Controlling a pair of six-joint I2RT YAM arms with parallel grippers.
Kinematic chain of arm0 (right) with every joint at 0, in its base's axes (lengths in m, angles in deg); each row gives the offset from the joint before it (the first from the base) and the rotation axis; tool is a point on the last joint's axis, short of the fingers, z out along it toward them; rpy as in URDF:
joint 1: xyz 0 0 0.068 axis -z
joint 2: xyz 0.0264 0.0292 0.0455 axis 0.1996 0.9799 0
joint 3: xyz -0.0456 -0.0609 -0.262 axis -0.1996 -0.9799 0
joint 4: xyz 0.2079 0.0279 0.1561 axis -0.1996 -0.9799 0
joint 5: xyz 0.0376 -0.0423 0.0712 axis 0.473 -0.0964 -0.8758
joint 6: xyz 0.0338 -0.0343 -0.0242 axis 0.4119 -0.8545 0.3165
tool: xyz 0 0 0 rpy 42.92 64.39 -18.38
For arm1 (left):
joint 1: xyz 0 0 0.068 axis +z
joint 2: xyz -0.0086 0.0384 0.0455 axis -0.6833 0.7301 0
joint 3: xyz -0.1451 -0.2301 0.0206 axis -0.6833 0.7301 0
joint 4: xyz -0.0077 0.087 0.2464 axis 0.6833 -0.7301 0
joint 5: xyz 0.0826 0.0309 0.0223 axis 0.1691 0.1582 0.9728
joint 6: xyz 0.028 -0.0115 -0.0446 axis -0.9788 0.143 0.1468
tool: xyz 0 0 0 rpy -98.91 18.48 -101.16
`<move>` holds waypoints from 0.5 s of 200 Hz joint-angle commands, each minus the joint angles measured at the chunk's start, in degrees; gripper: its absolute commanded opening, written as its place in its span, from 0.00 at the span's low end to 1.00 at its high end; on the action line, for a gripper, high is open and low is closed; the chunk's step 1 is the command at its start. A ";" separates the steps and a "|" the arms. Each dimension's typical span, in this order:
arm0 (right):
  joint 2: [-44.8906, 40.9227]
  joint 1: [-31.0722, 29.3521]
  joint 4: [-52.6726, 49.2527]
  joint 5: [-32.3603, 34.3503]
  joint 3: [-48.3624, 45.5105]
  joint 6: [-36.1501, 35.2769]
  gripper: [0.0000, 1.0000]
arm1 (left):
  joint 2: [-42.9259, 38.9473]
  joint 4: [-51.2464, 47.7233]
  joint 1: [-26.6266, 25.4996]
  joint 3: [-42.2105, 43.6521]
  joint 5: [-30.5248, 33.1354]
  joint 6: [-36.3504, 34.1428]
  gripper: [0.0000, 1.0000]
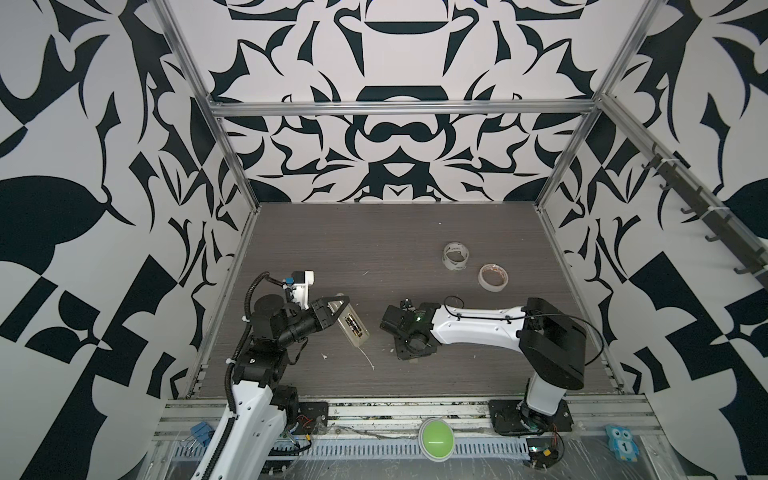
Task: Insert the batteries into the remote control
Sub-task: 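Lower the right gripper and pinch the beige battery cover's edge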
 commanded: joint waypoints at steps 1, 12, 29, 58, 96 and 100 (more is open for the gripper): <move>-0.10 -0.26 -0.15 0.12 -0.81 1.10 0.37 | -0.60 1.03 0.16 -0.98 -0.32 -0.43 0.00; -0.27 -0.26 -0.07 0.21 -1.02 1.18 0.37 | -0.63 1.09 0.16 -0.89 -0.32 -0.38 0.00; -0.21 -0.22 -0.57 0.62 -0.90 1.18 0.37 | -0.59 1.18 0.16 -0.89 -0.48 -0.38 0.00; 0.40 -0.34 -0.06 0.40 -1.17 1.37 0.37 | -0.49 1.14 0.16 -0.98 -0.59 -0.43 0.00; 0.84 -0.35 0.12 0.37 -1.59 1.35 0.37 | -0.96 1.00 0.16 -0.89 -0.45 -0.35 0.00; 0.79 -0.32 0.12 0.39 -1.73 1.43 0.37 | -0.93 1.01 0.16 -0.89 -0.41 -0.29 0.00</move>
